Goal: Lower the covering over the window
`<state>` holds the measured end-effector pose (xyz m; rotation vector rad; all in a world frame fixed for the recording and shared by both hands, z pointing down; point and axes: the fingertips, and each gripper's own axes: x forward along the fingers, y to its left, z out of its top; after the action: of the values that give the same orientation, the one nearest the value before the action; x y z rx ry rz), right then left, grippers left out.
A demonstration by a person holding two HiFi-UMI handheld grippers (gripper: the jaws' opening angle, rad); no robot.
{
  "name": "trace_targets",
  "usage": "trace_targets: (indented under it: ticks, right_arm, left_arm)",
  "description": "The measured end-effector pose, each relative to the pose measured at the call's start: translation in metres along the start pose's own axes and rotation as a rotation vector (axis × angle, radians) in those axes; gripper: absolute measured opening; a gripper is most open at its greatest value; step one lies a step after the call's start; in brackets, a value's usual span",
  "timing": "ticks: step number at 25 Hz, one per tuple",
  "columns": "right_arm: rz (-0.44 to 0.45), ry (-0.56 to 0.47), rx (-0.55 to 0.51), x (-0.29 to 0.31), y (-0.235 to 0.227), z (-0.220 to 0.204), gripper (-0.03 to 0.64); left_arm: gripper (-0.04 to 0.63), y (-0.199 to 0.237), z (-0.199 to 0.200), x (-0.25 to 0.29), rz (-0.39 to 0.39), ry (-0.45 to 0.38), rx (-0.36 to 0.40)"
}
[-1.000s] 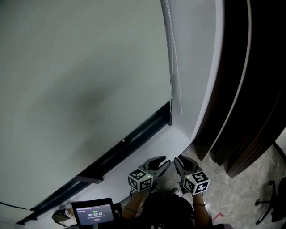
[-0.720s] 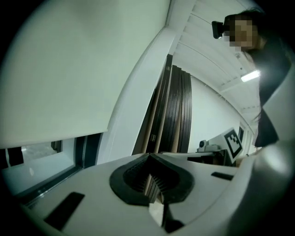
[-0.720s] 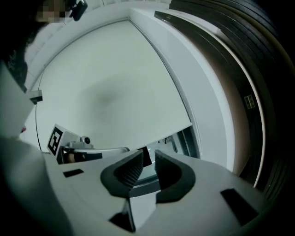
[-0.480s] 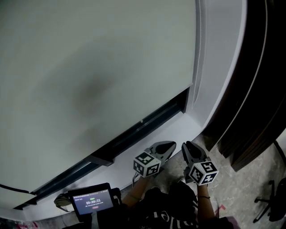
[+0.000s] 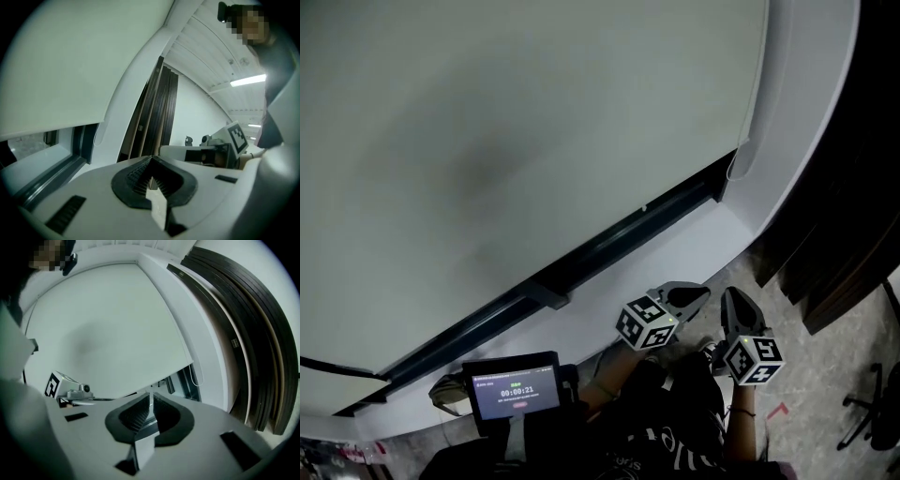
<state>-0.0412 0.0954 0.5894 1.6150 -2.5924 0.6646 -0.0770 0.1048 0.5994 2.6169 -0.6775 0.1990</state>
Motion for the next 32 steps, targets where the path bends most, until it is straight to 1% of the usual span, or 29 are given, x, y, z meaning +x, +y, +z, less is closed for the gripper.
trace_targets:
  ticks: [4, 7, 9, 15, 19, 25, 28, 32]
  right_arm:
    - [-0.033, 0.004, 0.000, -0.013, 0.012, -0.011, 0.025]
    - [-0.031, 0.001, 0.002, -0.017, 0.016, -0.014, 0.018]
    - [-0.025, 0.003, -0.015, -0.018, 0.014, -0.014, 0.015]
    - [-0.016, 0.008, -0.021, -0.029, 0.001, -0.007, 0.012]
    - [-0.018, 0.002, -0.039, -0.045, -0.008, -0.001, 0.011]
    - [-0.022, -0.029, -0.045, -0.076, -0.039, 0.015, 0.011]
    - [-0.026, -0.039, -0.037, -0.094, -0.054, 0.015, 0.011]
    - [-0.026, -0.023, -0.024, -0.103, -0.060, 0.013, 0.011]
  left_arm:
    - [0.002, -0.009, -0.012, -0.012, -0.032, 0.017, -0.004]
    - [0.002, -0.015, -0.015, -0.014, -0.040, 0.017, 0.001]
    - [0.002, -0.018, -0.014, -0.010, -0.038, 0.010, 0.000]
    - [0.002, -0.032, -0.008, 0.006, -0.030, 0.004, 0.003]
    - [0.002, -0.044, -0.005, 0.012, -0.017, -0.023, -0.011]
    - [0.002, -0.073, 0.001, 0.038, -0.008, -0.046, -0.007]
    - [0.002, -0.088, -0.005, 0.049, 0.002, -0.039, -0.010]
    - [0.002, -0.095, -0.008, 0.050, 0.016, -0.032, -0.032]
